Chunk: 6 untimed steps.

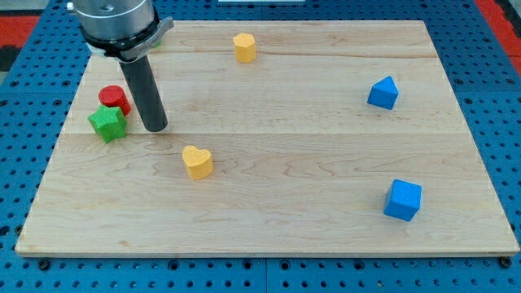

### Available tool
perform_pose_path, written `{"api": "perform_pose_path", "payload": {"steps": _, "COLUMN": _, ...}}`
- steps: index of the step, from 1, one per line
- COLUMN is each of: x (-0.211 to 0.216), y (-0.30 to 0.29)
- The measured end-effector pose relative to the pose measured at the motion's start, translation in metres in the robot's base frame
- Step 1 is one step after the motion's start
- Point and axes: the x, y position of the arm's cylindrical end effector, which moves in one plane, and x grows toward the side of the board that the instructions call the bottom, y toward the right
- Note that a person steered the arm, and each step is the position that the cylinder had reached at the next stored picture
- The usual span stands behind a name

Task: Move the yellow heart to the bottom left of the yellow hexagon

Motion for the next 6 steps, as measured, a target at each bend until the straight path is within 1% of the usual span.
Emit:
{"api": "perform_pose_path", "payload": {"steps": 1, "x": 0.018, "y": 0.003}}
{"api": "perform_pose_path", "payload": {"steps": 2, "x": 0.082, "y": 0.007}}
{"api": "perform_pose_path", "payload": {"steps": 3, "x": 0.099, "y": 0.041}}
{"api": "perform_pose_path", "payload": {"steps": 4, "x": 0.082, "y": 0.074}}
{"api": "perform_pose_path", "payload": {"steps": 6, "x": -0.001, "y": 0.086}}
